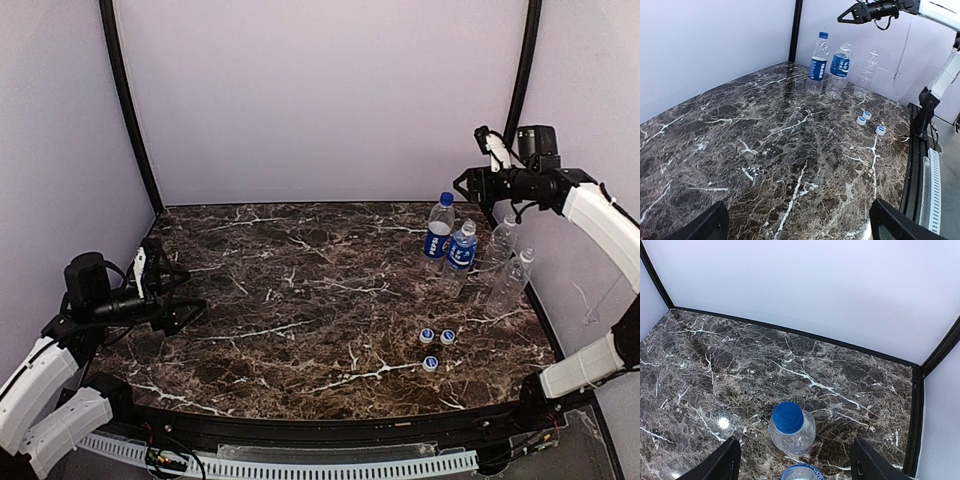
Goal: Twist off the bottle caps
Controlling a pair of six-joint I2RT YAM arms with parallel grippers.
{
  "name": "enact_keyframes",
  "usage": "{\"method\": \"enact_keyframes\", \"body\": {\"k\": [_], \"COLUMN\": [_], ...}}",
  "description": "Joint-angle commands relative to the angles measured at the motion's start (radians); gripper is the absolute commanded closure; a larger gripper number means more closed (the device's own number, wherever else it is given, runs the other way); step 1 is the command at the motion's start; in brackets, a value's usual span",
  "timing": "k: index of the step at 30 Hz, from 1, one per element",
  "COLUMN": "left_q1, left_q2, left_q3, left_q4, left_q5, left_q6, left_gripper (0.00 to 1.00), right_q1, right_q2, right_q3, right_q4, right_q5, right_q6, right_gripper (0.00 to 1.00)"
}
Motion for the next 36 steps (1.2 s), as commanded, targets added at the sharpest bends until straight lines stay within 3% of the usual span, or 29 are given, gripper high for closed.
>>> {"method": "enact_keyframes", "body": {"k": [1, 10, 12, 17, 20, 23, 27, 29, 32, 36], "left_q1": [0.034, 0.073, 0.076, 0.080, 0.080, 0.081, 0.080, 0.080, 0.080, 0.079], "left_q2": [-0.021, -0.068, -0.070, -0.075, -0.074, -0.072, -0.071, -0.071, -0.070, -0.067], "left_q3": [-0.047, -0.087, -0.091, -0.091, -0.086, -0.084, -0.085, -0.083, -0.080, -0.077], "left_q4": [0.028, 0.038, 0.038, 0.039, 0.035, 0.034, 0.034, 0.034, 0.032, 0.032], "left_q5": [-0.095, -0.129, -0.128, -0.124, -0.118, -0.115, -0.109, -0.107, -0.104, -0.103], "left_q6": [-0.084, -0.139, -0.144, -0.136, -0.115, -0.107, -0.101, -0.098, -0.095, -0.091], "left_gripper": [0.01, 0.01, 0.01, 0.01, 0.01, 0.01, 0.01, 0.01, 0.01, 0.01], "right_q1": [0.058, 0.109, 0.110, 0.111, 0.111, 0.110, 0.111, 0.111, 0.111, 0.111], "right_q2": [0.096, 0.226, 0.252, 0.290, 0.300, 0.305, 0.322, 0.330, 0.339, 0.337], "right_q3": [0.102, 0.193, 0.208, 0.228, 0.232, 0.237, 0.262, 0.271, 0.283, 0.280], "right_q4": [-0.098, -0.172, -0.178, -0.177, -0.177, -0.175, -0.180, -0.181, -0.181, -0.181], "right_q5": [0.083, 0.162, 0.160, 0.148, 0.139, 0.136, 0.142, 0.145, 0.145, 0.139], "right_q6": [0.014, 0.025, 0.024, 0.025, 0.022, 0.011, -0.006, -0.009, -0.009, -0.009], "right_gripper": [0.25, 0.24, 0.32, 0.61, 0.71, 0.70, 0.57, 0.57, 0.60, 0.77]}}
